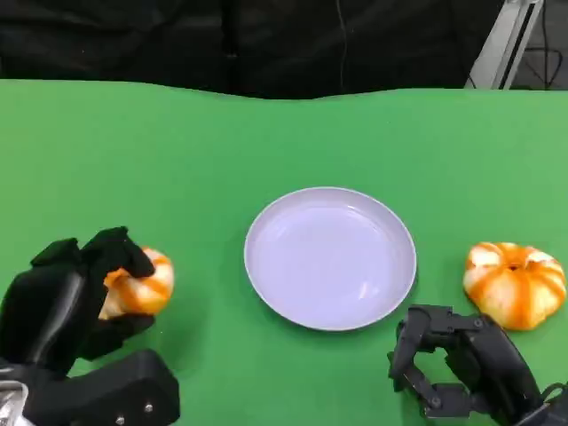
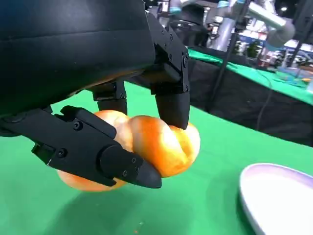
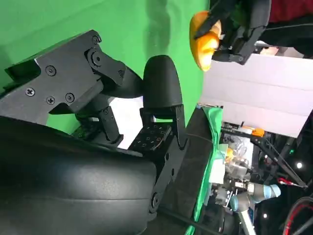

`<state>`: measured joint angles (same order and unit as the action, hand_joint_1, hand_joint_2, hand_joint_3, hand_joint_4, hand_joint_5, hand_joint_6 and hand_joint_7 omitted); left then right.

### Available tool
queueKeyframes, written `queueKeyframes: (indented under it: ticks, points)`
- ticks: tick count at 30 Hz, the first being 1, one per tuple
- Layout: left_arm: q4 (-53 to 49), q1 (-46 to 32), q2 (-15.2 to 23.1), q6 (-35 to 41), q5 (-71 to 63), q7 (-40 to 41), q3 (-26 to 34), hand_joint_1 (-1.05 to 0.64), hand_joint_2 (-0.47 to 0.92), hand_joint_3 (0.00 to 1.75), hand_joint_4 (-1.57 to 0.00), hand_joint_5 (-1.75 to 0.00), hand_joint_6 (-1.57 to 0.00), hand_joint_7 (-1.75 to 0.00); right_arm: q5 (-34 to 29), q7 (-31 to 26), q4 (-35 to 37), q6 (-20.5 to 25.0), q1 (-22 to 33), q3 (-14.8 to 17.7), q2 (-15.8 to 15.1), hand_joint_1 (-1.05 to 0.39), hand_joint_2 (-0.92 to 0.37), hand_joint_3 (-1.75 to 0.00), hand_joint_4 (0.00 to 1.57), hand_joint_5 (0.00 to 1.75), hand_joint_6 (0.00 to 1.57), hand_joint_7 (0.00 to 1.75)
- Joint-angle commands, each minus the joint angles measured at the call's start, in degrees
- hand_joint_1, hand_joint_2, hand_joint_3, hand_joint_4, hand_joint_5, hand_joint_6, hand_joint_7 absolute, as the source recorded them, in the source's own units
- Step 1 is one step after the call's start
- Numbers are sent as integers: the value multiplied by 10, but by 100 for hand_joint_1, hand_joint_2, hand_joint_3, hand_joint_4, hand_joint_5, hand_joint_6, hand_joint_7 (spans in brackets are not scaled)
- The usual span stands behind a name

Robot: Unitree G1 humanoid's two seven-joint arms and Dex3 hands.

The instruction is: Grasp the bread from the table and place it into the plate.

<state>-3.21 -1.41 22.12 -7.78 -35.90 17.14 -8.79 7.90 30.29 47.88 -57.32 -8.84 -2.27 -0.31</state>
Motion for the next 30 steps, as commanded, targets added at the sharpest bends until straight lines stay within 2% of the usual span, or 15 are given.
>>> queueKeyframes:
  ticks: [1,14,18,21,30]
  points:
    - [20,13,4,-6,-11,-11,-2,-13,92,27,-51,-175,-56,-148,2,-5,5,-10,-3,6,-2,-14,-54,-107,83,156,86,128]
    - [30,81,-23,-15,-12,-59,-33,-10,90,27,-50,-173,-57,-146,-9,-20,1,-14,0,-1,1,-13,-53,-110,82,156,86,128]
    - [22,96,-29,-20,-12,-65,-41,-10,92,24,-54,-167,-61,-139,-9,-22,1,-14,1,-3,3,-13,-52,-112,83,156,86,128]
    - [0,122,-41,-29,-5,-68,-52,-10,92,23,-52,-171,-60,-143,-12,-27,1,-10,-1,-5,6,-14,-52,-111,83,156,87,128]
    - [-23,134,-52,-40,-10,-64,-63,-10,92,24,-54,-171,-61,-142,-10,-24,0,-9,0,-3,8,-14,-53,-110,82,156,86,129]
